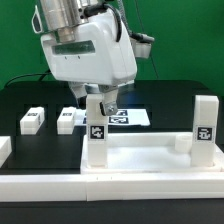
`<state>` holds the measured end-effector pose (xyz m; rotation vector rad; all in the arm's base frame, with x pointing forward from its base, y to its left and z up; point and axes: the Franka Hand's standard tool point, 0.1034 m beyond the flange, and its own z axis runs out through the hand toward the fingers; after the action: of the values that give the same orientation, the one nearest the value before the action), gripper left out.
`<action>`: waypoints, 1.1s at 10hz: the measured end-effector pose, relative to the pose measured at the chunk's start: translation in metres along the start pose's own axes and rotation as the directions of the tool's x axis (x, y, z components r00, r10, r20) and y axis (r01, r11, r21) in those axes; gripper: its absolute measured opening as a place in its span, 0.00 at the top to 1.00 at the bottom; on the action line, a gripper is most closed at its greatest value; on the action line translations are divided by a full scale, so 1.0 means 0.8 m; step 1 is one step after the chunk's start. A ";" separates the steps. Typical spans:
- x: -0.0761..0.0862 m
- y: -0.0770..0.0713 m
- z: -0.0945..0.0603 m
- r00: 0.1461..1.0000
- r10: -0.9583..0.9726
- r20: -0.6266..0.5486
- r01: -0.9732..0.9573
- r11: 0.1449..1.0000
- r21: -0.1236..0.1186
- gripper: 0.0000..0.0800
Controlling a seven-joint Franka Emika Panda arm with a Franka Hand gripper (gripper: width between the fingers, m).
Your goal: Assemble desk
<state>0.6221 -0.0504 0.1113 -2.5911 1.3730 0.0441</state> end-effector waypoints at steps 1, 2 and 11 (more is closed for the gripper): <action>0.000 0.000 0.000 0.997 -0.079 0.000 0.079 0.997 0.000 0.19; -0.001 0.000 0.000 0.988 -0.155 -0.001 0.155 0.988 -0.003 0.19; -0.006 -0.004 0.012 0.932 -0.362 0.011 0.362 0.929 -0.077 0.63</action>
Offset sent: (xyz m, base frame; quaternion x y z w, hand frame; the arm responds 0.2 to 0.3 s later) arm 0.0119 0.0209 -0.0045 -0.0313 -0.0034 -0.4312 0.9017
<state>0.6225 -0.0425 0.1029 -2.8670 0.8869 0.0356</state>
